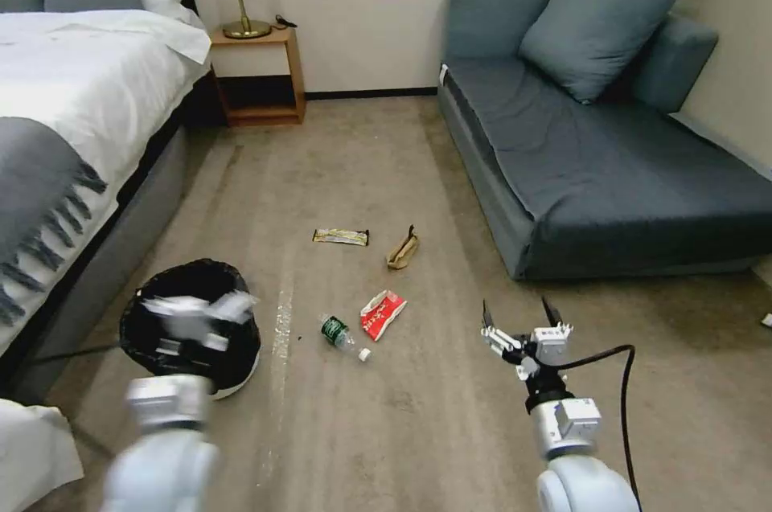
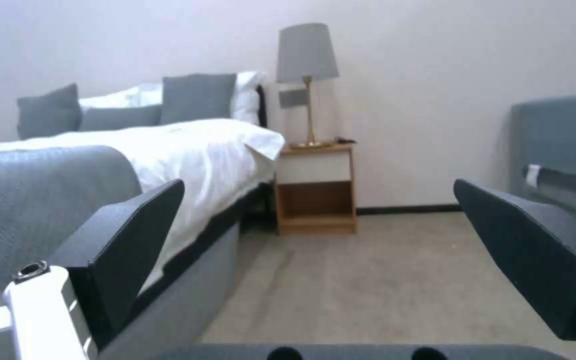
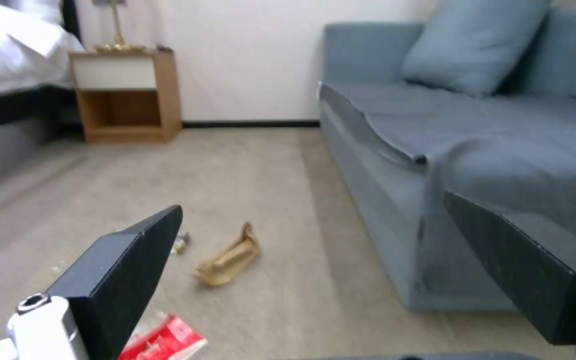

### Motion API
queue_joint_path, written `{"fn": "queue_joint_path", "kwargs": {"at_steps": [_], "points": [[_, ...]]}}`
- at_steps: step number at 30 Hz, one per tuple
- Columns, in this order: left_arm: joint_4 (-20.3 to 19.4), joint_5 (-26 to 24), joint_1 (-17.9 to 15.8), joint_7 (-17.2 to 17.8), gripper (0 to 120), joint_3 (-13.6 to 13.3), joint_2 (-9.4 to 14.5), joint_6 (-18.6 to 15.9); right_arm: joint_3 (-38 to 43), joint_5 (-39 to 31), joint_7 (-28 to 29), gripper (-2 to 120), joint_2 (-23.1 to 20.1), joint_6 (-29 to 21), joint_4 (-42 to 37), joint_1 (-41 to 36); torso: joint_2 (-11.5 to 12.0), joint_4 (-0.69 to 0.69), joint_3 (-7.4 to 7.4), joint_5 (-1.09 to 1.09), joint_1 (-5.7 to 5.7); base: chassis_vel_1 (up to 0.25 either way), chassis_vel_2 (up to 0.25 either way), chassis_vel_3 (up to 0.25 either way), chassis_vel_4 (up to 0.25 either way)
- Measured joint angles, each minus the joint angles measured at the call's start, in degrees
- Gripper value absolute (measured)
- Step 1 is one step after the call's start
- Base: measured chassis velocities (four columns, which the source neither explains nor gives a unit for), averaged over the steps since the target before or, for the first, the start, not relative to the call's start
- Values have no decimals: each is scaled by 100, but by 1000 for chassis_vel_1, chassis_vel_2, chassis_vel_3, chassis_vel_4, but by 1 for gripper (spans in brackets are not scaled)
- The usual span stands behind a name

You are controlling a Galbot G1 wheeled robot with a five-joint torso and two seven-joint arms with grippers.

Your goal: Pick up the trash bin, then pick up the garbage on the floor and place it into the trash bin.

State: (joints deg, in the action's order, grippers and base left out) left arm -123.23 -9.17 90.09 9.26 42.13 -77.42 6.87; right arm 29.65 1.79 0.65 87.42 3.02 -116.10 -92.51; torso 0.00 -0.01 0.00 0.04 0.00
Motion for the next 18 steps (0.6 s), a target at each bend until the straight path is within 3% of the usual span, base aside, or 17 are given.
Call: {"fn": "queue_joint_path", "kwargs": {"at_steps": [2, 3, 4, 8, 18], "points": [[-61, -86, 17, 77, 100, 76, 66, 49, -105, 88, 10, 100, 61, 154, -77, -93, 0, 0, 0, -10, 0, 0, 0, 0, 0], [-88, -91, 51, 16, 100, 76, 85, 89, -160, 164, 43, 100, 102, 275, -126, -165, 0, 0, 0, -10, 0, 0, 0, 0, 0], [-139, -65, 292, -245, 100, -12, 126, 190, -407, 411, 117, 100, 264, 694, -307, -399, 0, 1, 0, -4, 0, 0, 0, 0, 0], [-139, -37, 463, -378, 100, -83, 164, 208, -721, 720, 213, 100, 474, 1247, -537, -703, 0, 1, 0, -6, 0, 0, 0, 0, 0], [-84, -77, 687, -533, 100, -108, 214, 187, -441, 332, 293, 100, 488, 1230, -336, -174, 0, 1, 0, -4, 0, 0, 0, 0, 0]]}}
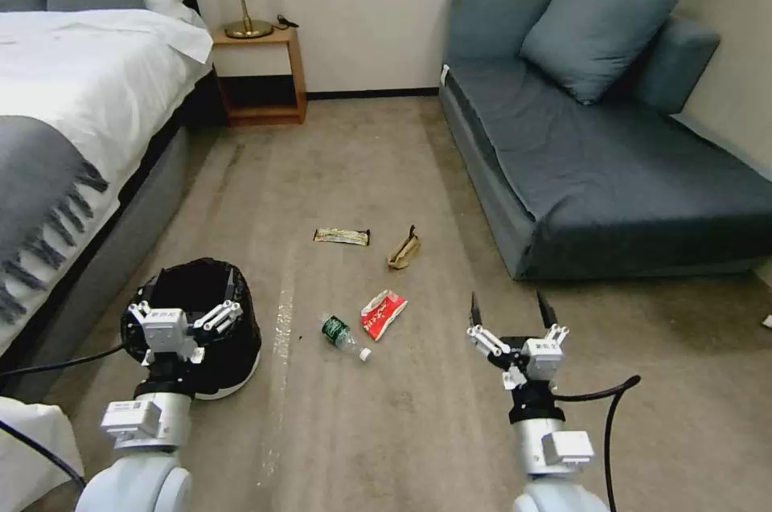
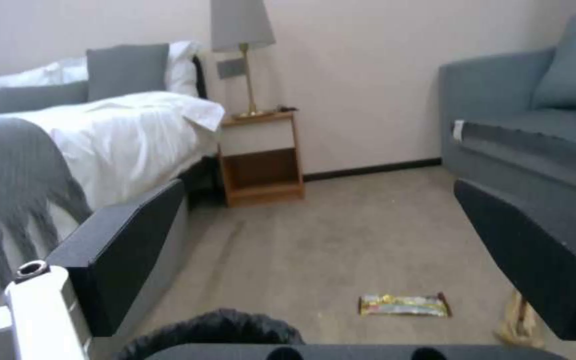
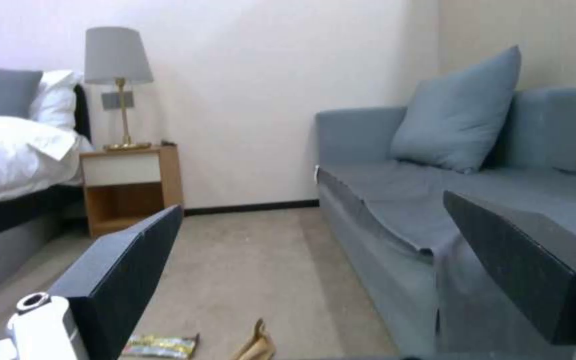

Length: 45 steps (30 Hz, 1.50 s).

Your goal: Pick up the trash bin, then pick up the garbage on the floor and place it into the trash bin.

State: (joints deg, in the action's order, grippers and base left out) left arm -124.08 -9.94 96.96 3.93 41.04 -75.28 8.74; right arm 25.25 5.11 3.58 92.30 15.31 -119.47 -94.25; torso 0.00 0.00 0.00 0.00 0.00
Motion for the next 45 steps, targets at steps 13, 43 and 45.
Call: {"fn": "queue_joint_path", "kwargs": {"at_steps": [13, 43, 45], "points": [[254, -1670, -355, 83, 100, 471, 1038, -1662, 27, -435, 58, 100, -267, -363, 51, 185, 0, 0, 0, -1, 0, 0, 0, 0, 0], [4293, -3065, -2855, -689, 100, 78, 3278, -3681, 128, -413, 128, 100, -209, -323, 226, 45, 0, 0, 1, -2, 0, 0, 0, 0, 0], [4423, -3062, -2997, -709, 100, 45, 3314, -3694, 128, -406, 129, 100, -209, -323, 225, 40, 0, 0, 1, -2, 0, 0, 0, 0, 0]]}}
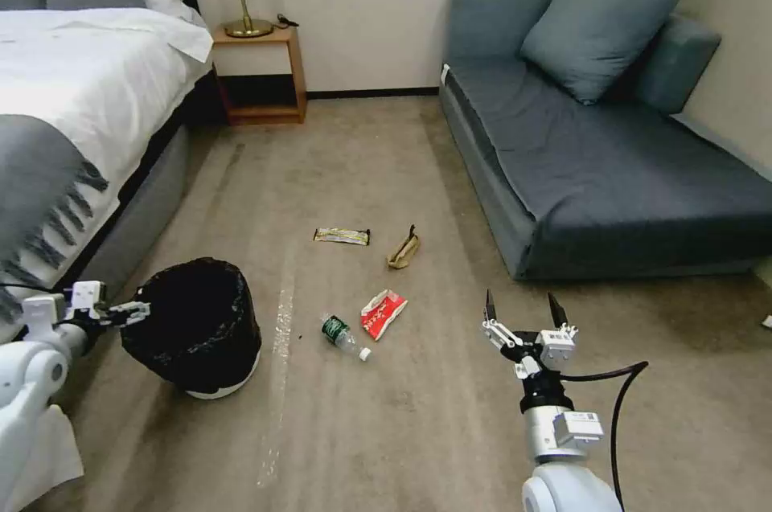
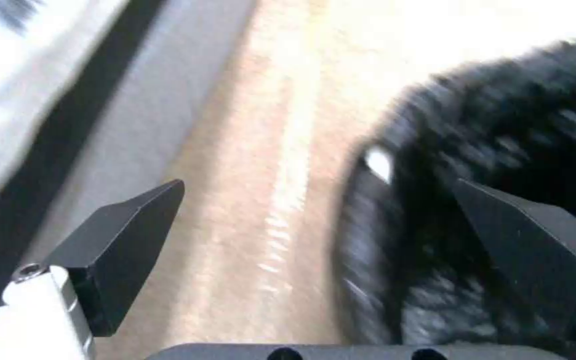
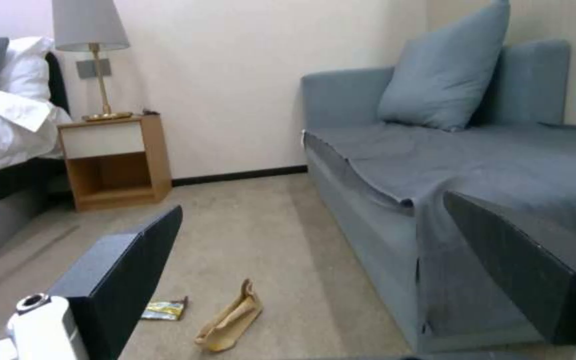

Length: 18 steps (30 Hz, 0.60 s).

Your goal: Pick up the trash bin, then pick up the garbage on the floor and place it into the trash bin.

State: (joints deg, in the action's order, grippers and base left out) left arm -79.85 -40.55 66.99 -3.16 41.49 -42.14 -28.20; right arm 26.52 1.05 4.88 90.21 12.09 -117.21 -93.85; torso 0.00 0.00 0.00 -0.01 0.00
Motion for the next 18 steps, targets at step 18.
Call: {"fn": "queue_joint_path", "kwargs": {"at_steps": [18], "points": [[695, 381, -695, -700, 95, -620, -96, -395, -20, 40, 59, 100, 24, -37, -25, 65, 0, 0, 0, 1, 0, 0, 0, 0, 0]]}}
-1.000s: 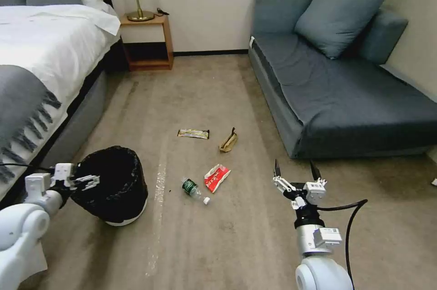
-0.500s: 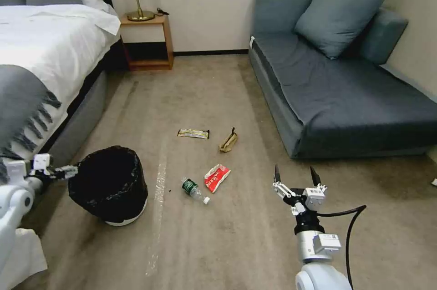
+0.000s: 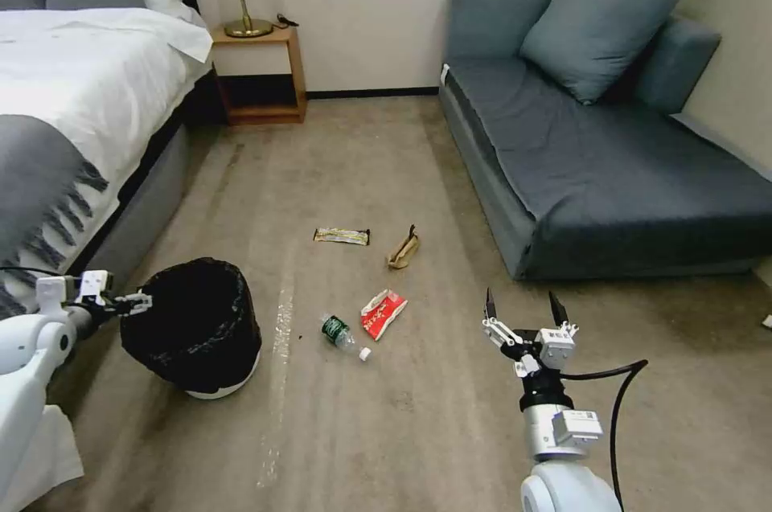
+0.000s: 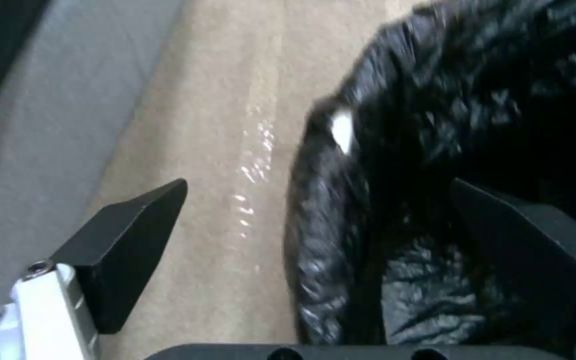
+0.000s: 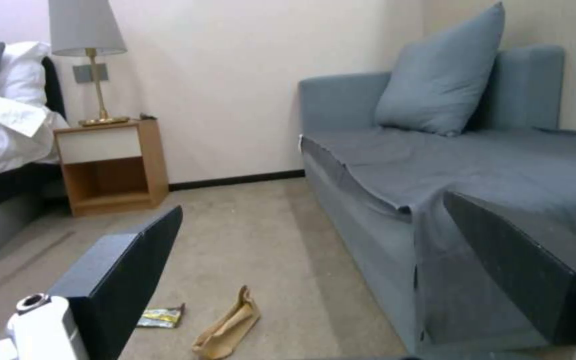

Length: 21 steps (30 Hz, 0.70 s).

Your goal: Pick up the trash bin, then pick up the garbage on the floor and place it into the trash bin.

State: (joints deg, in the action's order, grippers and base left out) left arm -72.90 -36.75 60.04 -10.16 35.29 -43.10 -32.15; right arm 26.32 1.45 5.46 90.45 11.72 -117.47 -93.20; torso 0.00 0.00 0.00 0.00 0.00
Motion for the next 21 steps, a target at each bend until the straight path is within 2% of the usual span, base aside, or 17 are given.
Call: {"fn": "queue_joint_path", "kwargs": {"at_steps": [4, 6, 8, 21], "points": [[62, -75, -58, -10, 86, -9, -48, -109, -8, 0, 7, 100, 2, -6, 9, 9, 0, 0, 0, 0, 0, 0, 0, 0, 0], [108, -120, -77, -8, 77, -9, -75, -142, -7, -1, 14, 100, 2, -6, 12, 6, 0, 0, 0, 0, 0, 0, 0, 0, 0], [113, -126, -74, -9, 74, -9, -80, -144, -5, -2, 17, 100, 2, -6, 12, 3, 0, 0, 0, 0, 0, 0, 0, 0, 0], [121, -153, 36, -10, 24, 111, -212, -175, -17, -6, 21, 100, -14, -12, -48, -69, 0, -1, 0, 2, 0, 0, 0, 0, 0]]}}
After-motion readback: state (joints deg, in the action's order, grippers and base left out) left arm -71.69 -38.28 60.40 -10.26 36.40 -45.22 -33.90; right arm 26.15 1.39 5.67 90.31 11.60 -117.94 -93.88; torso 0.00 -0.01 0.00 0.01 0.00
